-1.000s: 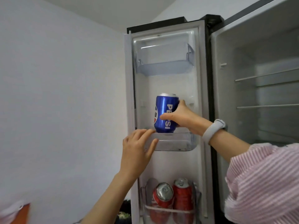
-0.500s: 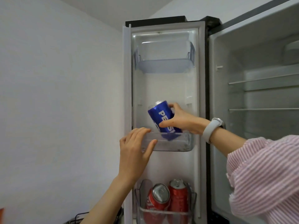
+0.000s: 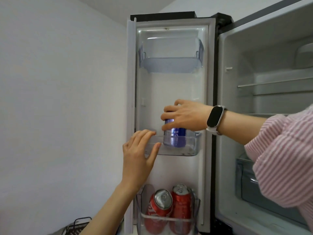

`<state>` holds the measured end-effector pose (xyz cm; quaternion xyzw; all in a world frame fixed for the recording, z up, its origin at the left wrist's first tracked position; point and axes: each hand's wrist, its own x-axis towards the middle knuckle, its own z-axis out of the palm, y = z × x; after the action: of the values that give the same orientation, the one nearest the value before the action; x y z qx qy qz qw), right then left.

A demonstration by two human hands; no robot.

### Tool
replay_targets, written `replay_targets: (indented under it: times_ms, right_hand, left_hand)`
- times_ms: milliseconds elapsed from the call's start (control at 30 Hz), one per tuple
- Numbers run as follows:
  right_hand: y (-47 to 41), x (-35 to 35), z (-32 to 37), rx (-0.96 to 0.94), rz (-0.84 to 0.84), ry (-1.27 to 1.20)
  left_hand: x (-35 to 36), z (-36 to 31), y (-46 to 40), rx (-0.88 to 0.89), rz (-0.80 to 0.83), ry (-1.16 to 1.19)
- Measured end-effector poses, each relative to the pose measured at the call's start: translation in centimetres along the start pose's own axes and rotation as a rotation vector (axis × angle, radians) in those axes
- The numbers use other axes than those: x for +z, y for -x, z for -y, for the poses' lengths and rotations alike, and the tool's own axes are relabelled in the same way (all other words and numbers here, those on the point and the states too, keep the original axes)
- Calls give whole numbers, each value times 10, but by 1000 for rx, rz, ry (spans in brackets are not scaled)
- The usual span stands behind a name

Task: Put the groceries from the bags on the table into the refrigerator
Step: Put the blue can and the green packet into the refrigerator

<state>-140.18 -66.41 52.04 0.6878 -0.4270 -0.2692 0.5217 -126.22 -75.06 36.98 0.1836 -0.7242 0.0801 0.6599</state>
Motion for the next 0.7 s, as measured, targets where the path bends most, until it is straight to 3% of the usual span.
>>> replay_targets:
  times_ms: [167,333,433,533,600,700]
  right_hand:
    - [-2,10,3,-29,-11,6]
    - [18,11,-2,66,53,-25]
    - [32,12,-1,174,-252,-107]
    - [34,10,14,503,-654,-365]
    - [32,4,44,729,-985,-619]
    - [26,-7,123,806,-1288,-934]
  left_hand:
    - [1,1,0,-11,-2,11]
    - [1,-2,1,-24,-2,10]
    - [-3,-2,0,-12,11,5]
    - [-9,-5,-6,-5,30,-7]
    - [-14,-9,-6,-12,12,-6]
    - [-29,-13,18,-18,-21,-69]
